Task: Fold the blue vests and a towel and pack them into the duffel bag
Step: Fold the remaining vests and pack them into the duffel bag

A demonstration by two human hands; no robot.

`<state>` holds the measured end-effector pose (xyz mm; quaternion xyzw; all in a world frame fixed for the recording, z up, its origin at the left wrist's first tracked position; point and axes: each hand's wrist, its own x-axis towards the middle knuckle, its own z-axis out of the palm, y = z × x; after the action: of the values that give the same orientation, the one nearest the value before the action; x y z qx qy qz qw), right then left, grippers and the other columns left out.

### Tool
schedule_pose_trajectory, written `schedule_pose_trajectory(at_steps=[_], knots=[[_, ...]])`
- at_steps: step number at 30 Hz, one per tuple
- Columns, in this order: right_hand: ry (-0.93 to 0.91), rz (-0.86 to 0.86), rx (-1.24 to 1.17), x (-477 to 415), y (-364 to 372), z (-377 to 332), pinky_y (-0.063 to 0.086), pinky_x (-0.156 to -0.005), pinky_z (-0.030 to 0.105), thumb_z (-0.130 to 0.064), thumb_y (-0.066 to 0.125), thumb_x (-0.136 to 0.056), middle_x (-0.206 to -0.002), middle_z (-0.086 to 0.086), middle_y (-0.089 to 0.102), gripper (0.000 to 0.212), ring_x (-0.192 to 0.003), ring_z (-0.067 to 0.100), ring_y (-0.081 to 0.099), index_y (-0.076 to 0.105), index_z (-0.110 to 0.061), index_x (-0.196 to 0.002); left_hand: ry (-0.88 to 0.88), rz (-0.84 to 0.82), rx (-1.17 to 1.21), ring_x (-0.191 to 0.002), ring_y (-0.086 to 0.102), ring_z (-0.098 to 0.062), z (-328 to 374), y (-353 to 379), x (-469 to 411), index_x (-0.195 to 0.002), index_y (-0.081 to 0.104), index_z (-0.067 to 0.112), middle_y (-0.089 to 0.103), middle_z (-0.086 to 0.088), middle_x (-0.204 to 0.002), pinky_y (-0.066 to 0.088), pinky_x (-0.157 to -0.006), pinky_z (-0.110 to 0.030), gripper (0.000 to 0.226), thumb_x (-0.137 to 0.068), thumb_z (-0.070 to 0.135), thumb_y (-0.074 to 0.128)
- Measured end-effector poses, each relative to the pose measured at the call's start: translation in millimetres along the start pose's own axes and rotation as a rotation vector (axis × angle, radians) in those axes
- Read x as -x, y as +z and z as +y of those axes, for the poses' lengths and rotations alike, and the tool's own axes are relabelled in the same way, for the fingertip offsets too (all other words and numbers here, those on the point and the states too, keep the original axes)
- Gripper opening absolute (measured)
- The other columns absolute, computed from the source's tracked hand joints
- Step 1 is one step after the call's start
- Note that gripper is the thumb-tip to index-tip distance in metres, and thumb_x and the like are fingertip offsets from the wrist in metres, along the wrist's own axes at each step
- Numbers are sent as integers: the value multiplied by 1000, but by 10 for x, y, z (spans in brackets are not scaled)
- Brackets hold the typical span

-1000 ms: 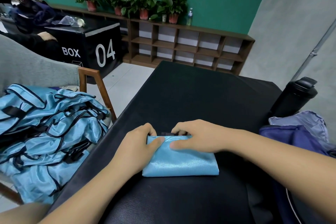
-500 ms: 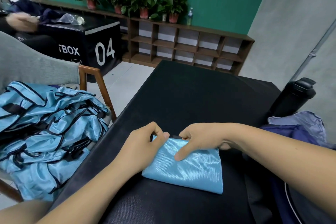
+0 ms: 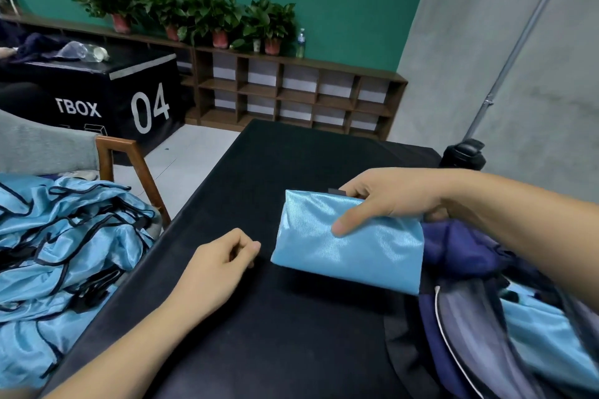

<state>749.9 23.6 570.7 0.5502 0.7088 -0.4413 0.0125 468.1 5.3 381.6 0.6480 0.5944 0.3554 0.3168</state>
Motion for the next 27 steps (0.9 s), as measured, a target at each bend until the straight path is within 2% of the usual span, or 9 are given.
schedule_pose_trajectory(at_steps=[5, 11, 15, 20, 24, 27], knots=[[17, 111, -33, 703, -271, 215, 59, -100, 57, -32, 82, -92, -115, 13, 80, 39, -107, 36, 77, 73, -11, -124, 41, -50, -44, -77, 66, -10, 271, 184, 63, -94, 69, 25, 75, 13, -84, 55, -79, -34, 21, -105, 41, 63], [121, 212, -44, 1386, -482, 630, 58, -102, 56, -35, 83, -92, -117, 10, 80, 44, -108, 34, 77, 72, -11, -127, 160, -129, -97, -73, 64, -14, 803, 512, 175, -93, 69, 27, 74, 13, -82, 50, -64, -25, 18, -105, 39, 62], [181, 263, 9, 1684, -525, 954, 61, -98, 53, -35, 85, -90, -113, 6, 81, 39, -103, 29, 79, 75, -14, -122, 240, -163, -93, -66, 60, -11, 1162, 737, 209, -95, 70, 29, 73, 13, -83, 45, -56, -17, 12, -104, 33, 63], [296, 270, 183, 1807, -456, 1383, 64, -91, 54, -44, 91, -83, -102, 4, 82, 44, -94, 28, 80, 77, -12, -111, 368, -239, -49, -62, 56, -3, 1516, 1068, 319, -96, 70, 29, 72, 10, -82, 47, -59, -19, 7, -102, 29, 67], [362, 207, 244, 1865, -401, 1644, 65, -88, 51, -41, 91, -82, -98, 1, 82, 38, -91, 25, 80, 77, -15, -106, 486, -366, -38, -74, 65, -12, 1766, 1369, 445, -91, 70, 28, 72, 9, -85, 54, -72, -30, 9, -99, 24, 72], [407, 174, 259, 1920, -370, 1787, 65, -88, 50, -40, 91, -82, -97, 1, 82, 38, -91, 25, 80, 77, -15, -107, 657, -465, -70, -81, 65, -11, 1903, 1607, 530, -89, 67, 33, 71, 12, -88, 50, -72, -23, 17, -96, 19, 75]])
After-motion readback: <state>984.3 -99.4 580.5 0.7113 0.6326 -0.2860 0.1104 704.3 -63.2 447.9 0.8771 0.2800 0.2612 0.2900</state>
